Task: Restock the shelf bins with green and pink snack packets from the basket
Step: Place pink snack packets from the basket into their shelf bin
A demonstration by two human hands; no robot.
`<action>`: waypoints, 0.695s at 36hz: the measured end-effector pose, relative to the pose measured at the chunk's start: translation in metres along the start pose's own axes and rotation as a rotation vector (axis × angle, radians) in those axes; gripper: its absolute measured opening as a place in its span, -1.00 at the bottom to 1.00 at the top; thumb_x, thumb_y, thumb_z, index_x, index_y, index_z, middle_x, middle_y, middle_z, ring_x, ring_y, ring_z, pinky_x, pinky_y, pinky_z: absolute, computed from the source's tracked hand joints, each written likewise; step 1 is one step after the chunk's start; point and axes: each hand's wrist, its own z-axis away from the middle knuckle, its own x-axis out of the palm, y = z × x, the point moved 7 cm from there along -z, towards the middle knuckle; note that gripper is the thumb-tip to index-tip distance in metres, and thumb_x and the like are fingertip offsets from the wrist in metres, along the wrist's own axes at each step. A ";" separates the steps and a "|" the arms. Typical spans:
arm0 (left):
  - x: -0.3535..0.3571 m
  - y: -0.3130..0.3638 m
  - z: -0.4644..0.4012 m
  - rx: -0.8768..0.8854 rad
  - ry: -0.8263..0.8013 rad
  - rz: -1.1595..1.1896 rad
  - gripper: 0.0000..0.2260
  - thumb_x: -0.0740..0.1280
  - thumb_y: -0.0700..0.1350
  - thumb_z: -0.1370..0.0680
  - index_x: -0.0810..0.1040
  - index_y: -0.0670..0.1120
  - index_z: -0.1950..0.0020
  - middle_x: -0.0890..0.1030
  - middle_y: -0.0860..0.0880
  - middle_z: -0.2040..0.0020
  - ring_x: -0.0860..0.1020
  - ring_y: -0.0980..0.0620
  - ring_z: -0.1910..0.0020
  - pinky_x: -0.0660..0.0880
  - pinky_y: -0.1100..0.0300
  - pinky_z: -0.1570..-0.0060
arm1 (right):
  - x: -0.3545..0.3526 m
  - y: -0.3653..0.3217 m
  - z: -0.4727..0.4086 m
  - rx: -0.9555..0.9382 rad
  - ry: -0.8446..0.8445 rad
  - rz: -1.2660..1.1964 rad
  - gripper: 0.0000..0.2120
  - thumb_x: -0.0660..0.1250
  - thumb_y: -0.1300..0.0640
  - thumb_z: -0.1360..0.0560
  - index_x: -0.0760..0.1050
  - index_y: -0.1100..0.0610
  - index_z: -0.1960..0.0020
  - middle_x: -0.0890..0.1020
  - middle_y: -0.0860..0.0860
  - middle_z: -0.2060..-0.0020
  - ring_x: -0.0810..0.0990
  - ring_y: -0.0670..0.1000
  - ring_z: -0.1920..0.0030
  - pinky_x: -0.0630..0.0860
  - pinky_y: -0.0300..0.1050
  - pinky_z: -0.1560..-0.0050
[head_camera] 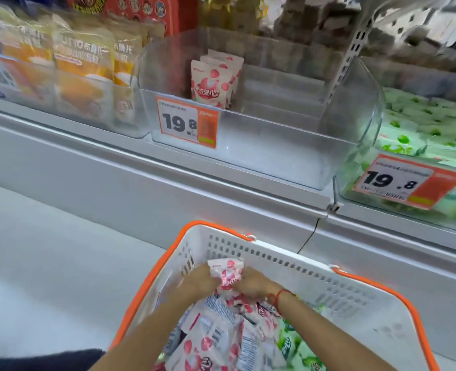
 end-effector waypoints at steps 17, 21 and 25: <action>-0.027 0.009 0.013 -0.021 -0.266 0.423 -0.72 0.41 -0.23 -0.50 0.52 -0.14 -0.20 0.61 -0.04 -0.16 0.54 0.08 -0.07 0.46 0.34 0.16 | -0.060 -0.015 0.044 -0.179 0.346 -0.094 -0.82 0.38 0.07 -0.48 0.46 0.06 0.25 0.57 -0.02 0.21 0.50 -0.03 0.18 0.36 -0.16 0.22; -0.058 0.039 0.049 0.102 -0.359 0.392 -0.67 0.46 -0.11 -0.48 0.55 -0.07 -0.23 0.65 0.02 -0.13 0.59 0.13 -0.12 0.50 0.24 -0.15 | -0.093 -0.044 0.087 -0.337 0.412 -0.164 -0.93 0.39 0.09 -0.49 0.55 -0.03 0.16 0.60 -0.14 0.21 0.54 -0.13 0.25 0.49 -0.20 0.20; -0.106 0.077 0.084 0.288 -0.223 0.323 -0.76 0.50 -0.02 -0.43 0.62 0.00 -0.07 0.70 0.06 0.02 0.64 0.12 -0.03 0.55 0.28 -0.01 | -0.130 -0.076 0.131 -0.426 0.553 -0.060 -0.82 0.31 -0.01 -0.54 0.54 -0.03 -0.12 0.63 -0.15 0.02 0.60 -0.12 0.18 0.53 -0.11 0.15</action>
